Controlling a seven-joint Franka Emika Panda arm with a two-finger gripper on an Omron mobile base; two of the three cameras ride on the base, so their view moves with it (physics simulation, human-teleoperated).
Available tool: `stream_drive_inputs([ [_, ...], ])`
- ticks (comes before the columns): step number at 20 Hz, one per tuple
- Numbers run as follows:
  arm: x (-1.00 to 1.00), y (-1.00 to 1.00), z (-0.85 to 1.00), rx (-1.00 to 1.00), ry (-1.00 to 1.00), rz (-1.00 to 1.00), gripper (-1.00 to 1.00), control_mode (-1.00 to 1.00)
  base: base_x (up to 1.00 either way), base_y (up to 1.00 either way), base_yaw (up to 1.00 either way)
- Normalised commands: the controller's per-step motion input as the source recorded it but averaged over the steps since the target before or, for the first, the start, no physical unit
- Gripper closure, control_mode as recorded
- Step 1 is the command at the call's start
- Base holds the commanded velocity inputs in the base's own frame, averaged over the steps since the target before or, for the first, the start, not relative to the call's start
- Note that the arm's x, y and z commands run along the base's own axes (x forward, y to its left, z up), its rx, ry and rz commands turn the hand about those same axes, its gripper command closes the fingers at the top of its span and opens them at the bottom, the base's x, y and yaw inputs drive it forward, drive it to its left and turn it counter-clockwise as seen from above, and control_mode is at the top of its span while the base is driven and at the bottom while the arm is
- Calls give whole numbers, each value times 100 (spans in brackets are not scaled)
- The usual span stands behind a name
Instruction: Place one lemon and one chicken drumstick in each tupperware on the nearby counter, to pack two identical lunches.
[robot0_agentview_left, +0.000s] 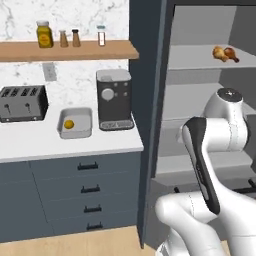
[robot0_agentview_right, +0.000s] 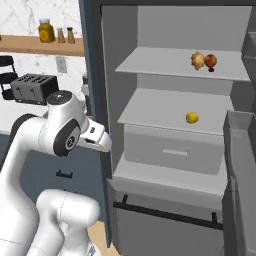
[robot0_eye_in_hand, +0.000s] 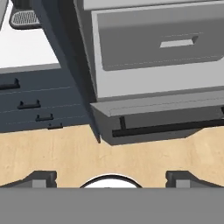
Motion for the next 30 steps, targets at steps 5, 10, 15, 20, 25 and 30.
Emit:
stream_drive_inputs([
  [5,0,0,0,0,0,0,-100,100,38,-60,2],
  [10,0,0,0,0,0,0,-100,100,0,-58,-1],
  [15,0,0,0,0,0,0,-100,100,28,-40,0],
  [20,0,0,0,0,0,0,-100,100,50,-1,0],
  [25,0,0,0,0,0,0,-100,100,0,0,0],
  [30,0,0,0,0,0,0,-100,100,0,0,0],
])
